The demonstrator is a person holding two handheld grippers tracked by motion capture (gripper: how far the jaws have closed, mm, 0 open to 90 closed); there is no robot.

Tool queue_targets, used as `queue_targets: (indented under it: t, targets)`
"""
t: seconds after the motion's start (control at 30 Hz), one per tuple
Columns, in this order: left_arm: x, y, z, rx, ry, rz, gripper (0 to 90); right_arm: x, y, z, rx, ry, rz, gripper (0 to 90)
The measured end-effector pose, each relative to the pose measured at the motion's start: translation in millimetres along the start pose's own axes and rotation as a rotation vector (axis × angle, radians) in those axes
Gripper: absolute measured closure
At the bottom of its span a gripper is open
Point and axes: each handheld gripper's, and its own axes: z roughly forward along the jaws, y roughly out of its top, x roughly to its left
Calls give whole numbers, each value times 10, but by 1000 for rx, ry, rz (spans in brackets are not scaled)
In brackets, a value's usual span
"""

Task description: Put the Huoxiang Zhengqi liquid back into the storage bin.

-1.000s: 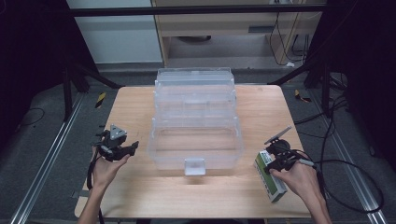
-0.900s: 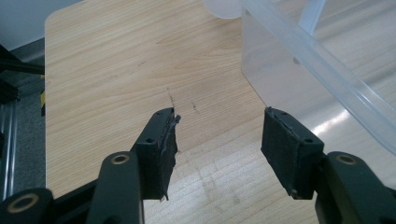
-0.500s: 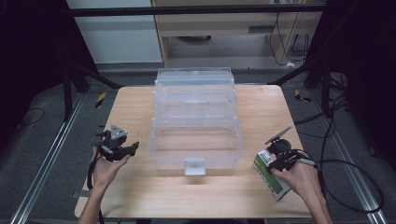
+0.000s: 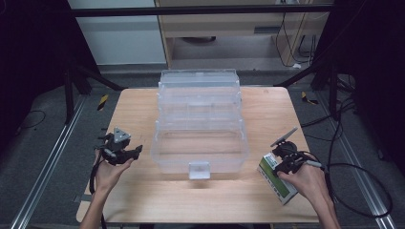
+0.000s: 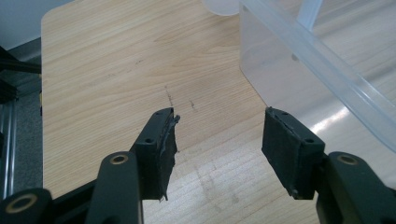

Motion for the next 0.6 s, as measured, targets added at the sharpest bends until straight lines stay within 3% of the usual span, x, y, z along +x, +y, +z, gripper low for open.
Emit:
queue_targets:
  t: [0.6]
  targets:
    - [1, -5, 11, 6, 1, 0, 435, -61, 69, -253, -115, 3, 13, 640]
